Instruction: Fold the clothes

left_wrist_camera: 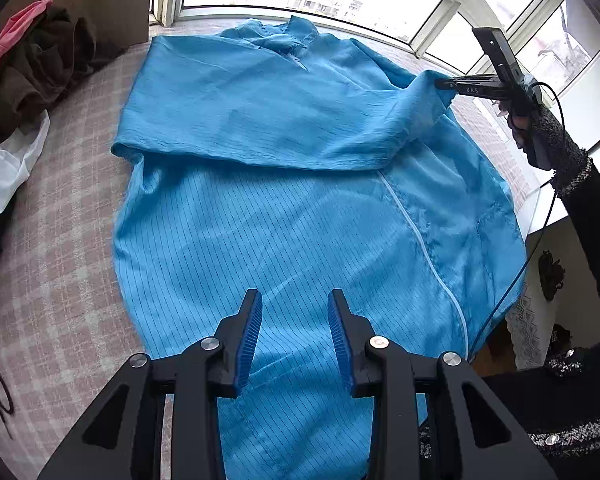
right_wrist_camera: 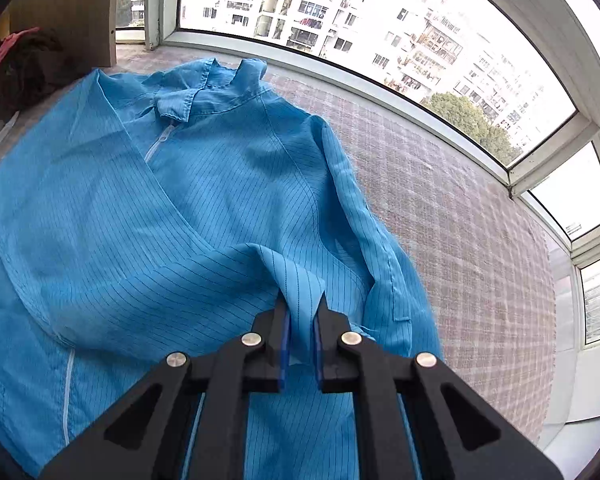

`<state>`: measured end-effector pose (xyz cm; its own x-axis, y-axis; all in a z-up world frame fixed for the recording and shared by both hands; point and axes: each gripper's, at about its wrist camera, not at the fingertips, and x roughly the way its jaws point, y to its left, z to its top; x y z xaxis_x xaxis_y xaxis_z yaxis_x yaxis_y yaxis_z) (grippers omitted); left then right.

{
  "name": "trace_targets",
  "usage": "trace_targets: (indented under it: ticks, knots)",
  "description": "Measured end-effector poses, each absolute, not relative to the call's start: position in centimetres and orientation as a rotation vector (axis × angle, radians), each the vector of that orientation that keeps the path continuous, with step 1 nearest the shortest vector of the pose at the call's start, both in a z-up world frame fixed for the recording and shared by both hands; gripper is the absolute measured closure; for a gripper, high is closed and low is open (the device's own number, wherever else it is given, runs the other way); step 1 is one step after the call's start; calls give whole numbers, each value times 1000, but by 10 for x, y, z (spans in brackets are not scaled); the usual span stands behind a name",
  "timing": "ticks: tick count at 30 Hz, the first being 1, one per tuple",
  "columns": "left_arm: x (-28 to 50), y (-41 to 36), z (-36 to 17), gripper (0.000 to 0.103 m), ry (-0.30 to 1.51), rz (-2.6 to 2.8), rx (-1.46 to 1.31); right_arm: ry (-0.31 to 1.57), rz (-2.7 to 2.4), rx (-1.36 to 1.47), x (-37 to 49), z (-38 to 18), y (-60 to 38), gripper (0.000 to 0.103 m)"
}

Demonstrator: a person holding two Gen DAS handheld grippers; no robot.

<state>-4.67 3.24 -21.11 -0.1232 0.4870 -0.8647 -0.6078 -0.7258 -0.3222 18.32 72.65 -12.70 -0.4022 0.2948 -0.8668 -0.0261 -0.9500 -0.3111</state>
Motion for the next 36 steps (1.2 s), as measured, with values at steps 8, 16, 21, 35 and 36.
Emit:
trace_targets:
  ticks: [8,16,21,35,36]
  knots:
    - [-135,53,-229,72,167,1932,-1412,-34,2679,-1474,175,-72,737,94]
    - [-163,58,-246,72,132,1888,-1454,-119,2550,-1600,158,-84,753,94]
    - [-204,96,-210,70,214,1946,-1298,-26,2467,-1732,139,-135,770,94]
    - [-365,185,-255,64,432,2085,-1369,-97,2414,-1778,128,-159,777,94]
    - [-371,185,-260,63,452,2109,-1390,-100,2416,-1776,127,-159,777,93]
